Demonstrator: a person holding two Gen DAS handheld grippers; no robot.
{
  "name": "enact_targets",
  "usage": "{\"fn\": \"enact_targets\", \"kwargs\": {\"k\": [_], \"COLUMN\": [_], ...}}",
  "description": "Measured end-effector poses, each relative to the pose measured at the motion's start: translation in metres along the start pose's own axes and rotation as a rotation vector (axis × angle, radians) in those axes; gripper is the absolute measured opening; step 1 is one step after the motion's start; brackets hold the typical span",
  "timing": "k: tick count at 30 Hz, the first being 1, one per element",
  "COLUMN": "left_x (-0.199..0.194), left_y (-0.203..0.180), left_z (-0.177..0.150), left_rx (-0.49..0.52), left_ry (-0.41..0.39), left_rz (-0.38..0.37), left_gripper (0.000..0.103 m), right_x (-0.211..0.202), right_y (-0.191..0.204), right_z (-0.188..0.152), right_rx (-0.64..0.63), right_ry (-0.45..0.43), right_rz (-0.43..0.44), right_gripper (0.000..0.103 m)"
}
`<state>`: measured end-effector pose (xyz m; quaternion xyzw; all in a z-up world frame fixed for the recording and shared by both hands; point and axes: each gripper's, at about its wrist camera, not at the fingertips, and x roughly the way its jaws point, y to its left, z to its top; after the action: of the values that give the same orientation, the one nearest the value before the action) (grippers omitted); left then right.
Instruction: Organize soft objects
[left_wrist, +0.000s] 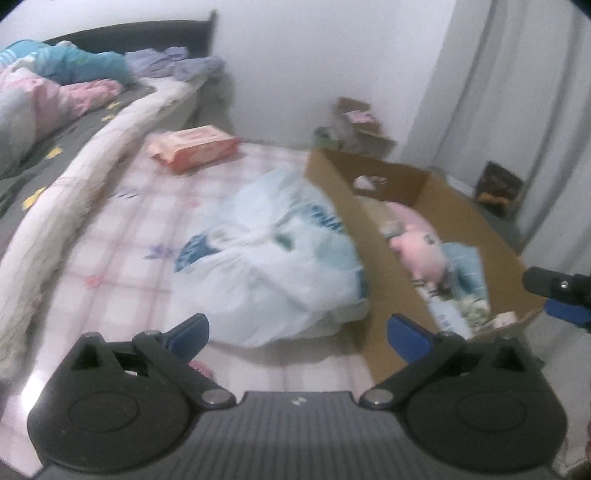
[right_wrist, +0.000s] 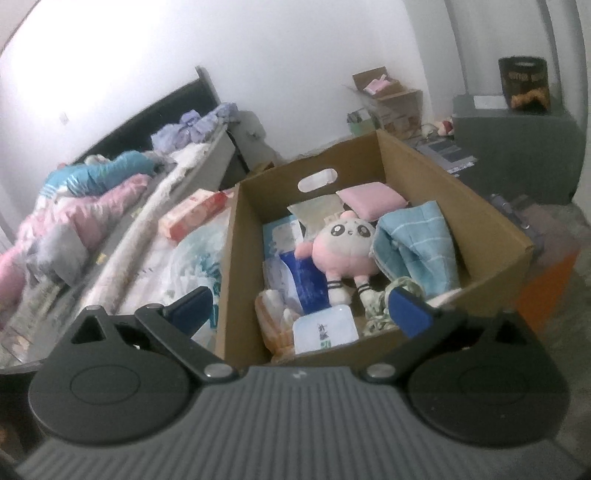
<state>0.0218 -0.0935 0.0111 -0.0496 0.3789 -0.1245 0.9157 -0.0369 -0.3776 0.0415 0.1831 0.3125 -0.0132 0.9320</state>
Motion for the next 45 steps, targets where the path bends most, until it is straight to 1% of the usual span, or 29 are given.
{"fn": "enact_targets", "kwargs": {"k": [2,7,10,12,15,17,20,22,24,26,28,29,32,34,40,45], "left_x": [-0.002,0.0,0.003,0.006,0.009,0.011,0.016,0.016,0.017,0.016,0.016,0.016,0.014,0.012,0.009,0.012], "left_y": [0.002,0.002,-0.001,-0.002,-0.002,-0.004,-0.005,-0.004,-0.004,-0.005,-0.008,-0.009,-0.012,-0.013,-0.017,-0.021], "left_z": [-0.006,-0.013,-0.016,-0.017,-0.019,-0.019,-0.017,-0.016,-0.015,-0.015,-0.014,-0.014,-0.014,-0.014,-0.012,-0.011], "left_rx": [0.009,0.026,0.03,0.028,0.01,0.011,0.016,0.009,-0.001,-0.007,-0.011,-0.012,-0.006,-0.001,0.021,0.035], "left_ry": [0.006,-0.001,-0.001,0.02,0.043,0.058,0.107,0.125,0.133,0.146,0.165,0.172,0.193,0.199,0.192,0.196], "left_rz": [0.031,0.075,0.11,0.121,0.117,0.128,0.129,0.117,0.111,0.115,0.126,0.13,0.129,0.124,0.128,0.138], "left_gripper": [0.103,0.103,0.103,0.103,0.103,0.103,0.102,0.102,0.102,0.102,0.102,0.102,0.102,0.102,0.102,0.101], "right_x": [0.001,0.001,-0.002,-0.004,-0.01,-0.01,-0.008,-0.008,-0.008,-0.004,0.005,0.01,0.022,0.028,0.032,0.037], "right_y": [0.006,0.016,0.02,0.021,0.019,0.019,0.019,0.017,0.012,0.007,0.005,0.006,0.016,0.024,0.04,0.039], "right_z": [-0.003,-0.012,-0.015,-0.016,-0.019,-0.019,-0.016,-0.015,-0.017,-0.018,-0.021,-0.022,-0.029,-0.032,-0.04,-0.043], "right_rx": [-0.021,-0.057,-0.068,-0.085,-0.106,-0.127,-0.145,-0.141,-0.13,-0.083,-0.057,-0.058,-0.096,-0.121,-0.15,-0.165], "right_ry": [0.012,0.022,0.012,-0.009,-0.049,-0.052,-0.038,-0.021,0.005,0.048,0.114,0.141,0.205,0.229,0.26,0.276], "right_rz": [-0.031,-0.116,-0.21,-0.263,-0.313,-0.344,-0.369,-0.338,-0.232,-0.116,-0.037,-0.014,0.025,0.043,0.061,0.042], "right_gripper": [0.102,0.102,0.102,0.102,0.102,0.102,0.102,0.102,0.102,0.102,0.102,0.102,0.102,0.102,0.102,0.102]}}
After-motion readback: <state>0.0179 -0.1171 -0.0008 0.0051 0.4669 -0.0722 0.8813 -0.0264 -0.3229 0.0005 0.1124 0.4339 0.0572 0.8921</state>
